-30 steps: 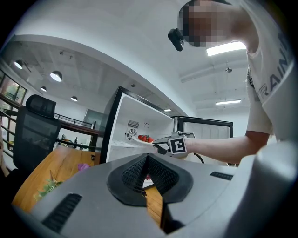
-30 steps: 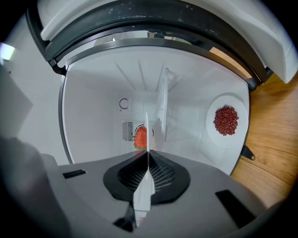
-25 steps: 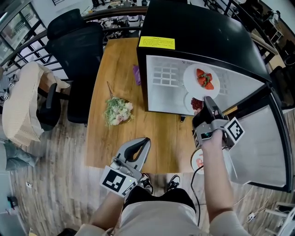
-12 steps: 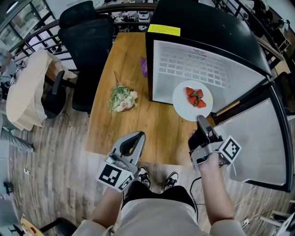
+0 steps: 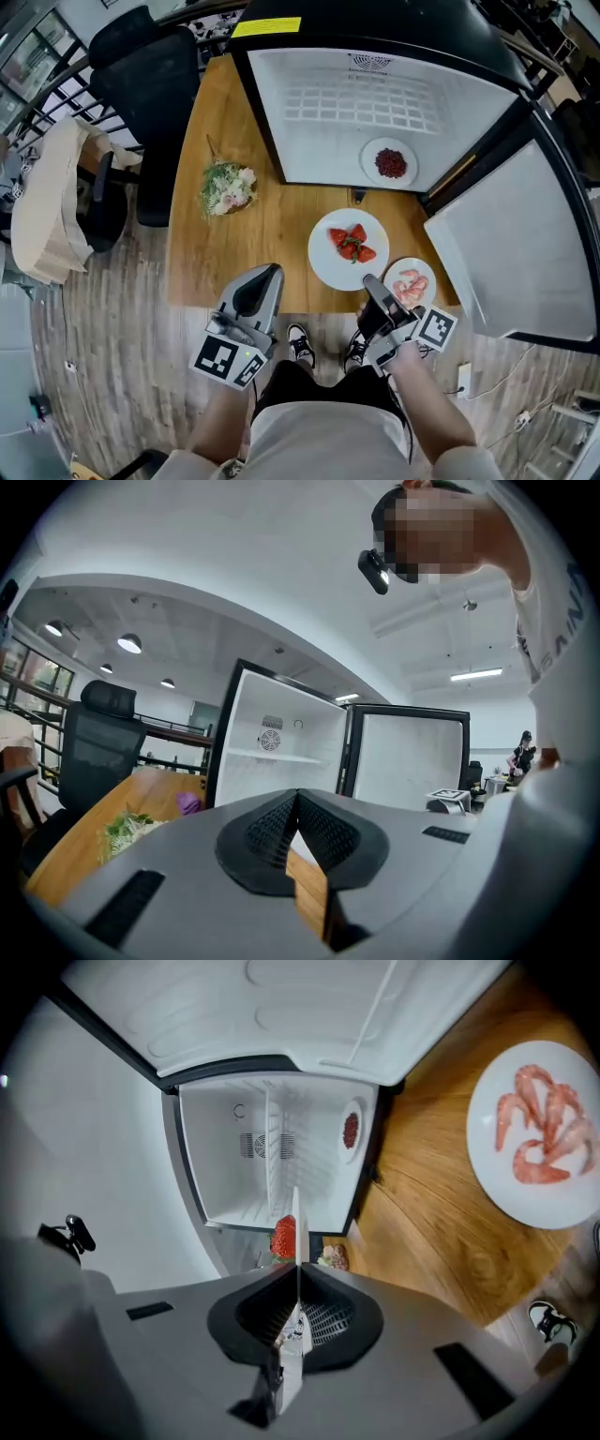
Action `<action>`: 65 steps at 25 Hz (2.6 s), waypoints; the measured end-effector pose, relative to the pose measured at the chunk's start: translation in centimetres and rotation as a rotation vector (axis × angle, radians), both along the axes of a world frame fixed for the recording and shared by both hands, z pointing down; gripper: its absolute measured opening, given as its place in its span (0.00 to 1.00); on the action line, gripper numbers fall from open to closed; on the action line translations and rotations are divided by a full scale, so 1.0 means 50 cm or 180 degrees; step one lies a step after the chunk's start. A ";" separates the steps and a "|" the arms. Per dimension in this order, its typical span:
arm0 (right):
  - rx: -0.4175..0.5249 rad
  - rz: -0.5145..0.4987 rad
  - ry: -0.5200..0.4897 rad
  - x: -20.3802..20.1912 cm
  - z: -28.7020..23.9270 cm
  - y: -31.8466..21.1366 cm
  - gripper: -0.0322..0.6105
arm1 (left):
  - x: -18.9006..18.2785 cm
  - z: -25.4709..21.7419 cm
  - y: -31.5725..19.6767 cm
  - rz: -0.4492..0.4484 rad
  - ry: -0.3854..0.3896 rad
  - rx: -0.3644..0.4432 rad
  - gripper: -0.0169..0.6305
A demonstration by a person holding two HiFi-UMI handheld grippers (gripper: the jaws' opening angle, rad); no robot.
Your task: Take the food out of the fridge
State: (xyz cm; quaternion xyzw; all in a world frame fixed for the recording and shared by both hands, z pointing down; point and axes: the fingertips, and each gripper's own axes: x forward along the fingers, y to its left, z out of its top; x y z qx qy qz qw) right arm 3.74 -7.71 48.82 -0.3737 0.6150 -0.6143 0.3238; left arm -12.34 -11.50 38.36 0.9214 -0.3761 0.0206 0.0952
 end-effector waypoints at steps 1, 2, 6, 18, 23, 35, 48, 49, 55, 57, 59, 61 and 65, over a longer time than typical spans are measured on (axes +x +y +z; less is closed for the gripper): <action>-0.0032 -0.0016 -0.0016 -0.003 0.018 0.018 0.09 | 0.010 0.005 0.000 0.0047 -0.0008 -0.0013 0.04; -0.0045 -0.0025 -0.0045 -0.005 0.034 0.036 0.09 | 0.020 0.010 0.002 0.0099 -0.0019 -0.0025 0.04; -0.0078 -0.0003 -0.0111 0.006 0.090 0.092 0.09 | 0.065 0.034 0.015 0.0318 -0.0068 -0.0083 0.04; -0.0329 -0.0014 -0.0027 0.034 0.230 0.157 0.09 | 0.142 0.100 0.054 0.0644 -0.0184 -0.0248 0.04; -0.0416 -0.0083 -0.0074 0.022 0.266 0.173 0.09 | 0.148 0.114 0.064 0.0677 -0.0233 -0.0294 0.04; -0.0643 -0.0140 0.0011 0.029 0.322 0.199 0.09 | 0.150 0.122 0.070 0.0683 -0.0223 -0.0323 0.04; -0.1124 -0.0007 0.0085 0.033 0.335 0.191 0.10 | 0.149 0.117 0.073 0.0725 -0.0185 -0.0305 0.04; -0.1158 0.0003 0.0072 0.034 0.334 0.188 0.10 | 0.147 0.116 0.073 0.0724 -0.0181 -0.0300 0.04; -0.1383 -0.0033 0.0015 0.025 0.332 0.179 0.10 | 0.134 0.119 0.072 0.0687 -0.0171 -0.0323 0.04; -0.1445 -0.0058 0.0006 0.024 0.335 0.181 0.10 | 0.132 0.119 0.070 0.0682 -0.0166 -0.0325 0.04; -0.1491 -0.0085 0.0001 0.023 0.337 0.184 0.10 | 0.132 0.119 0.069 0.0680 -0.0156 -0.0321 0.04; -0.1525 -0.0109 0.0006 0.023 0.339 0.186 0.12 | 0.131 0.118 0.068 0.0677 -0.0152 -0.0319 0.04; -0.1545 -0.0119 -0.0031 0.023 0.344 0.185 0.16 | 0.131 0.118 0.069 0.0676 -0.0152 -0.0319 0.04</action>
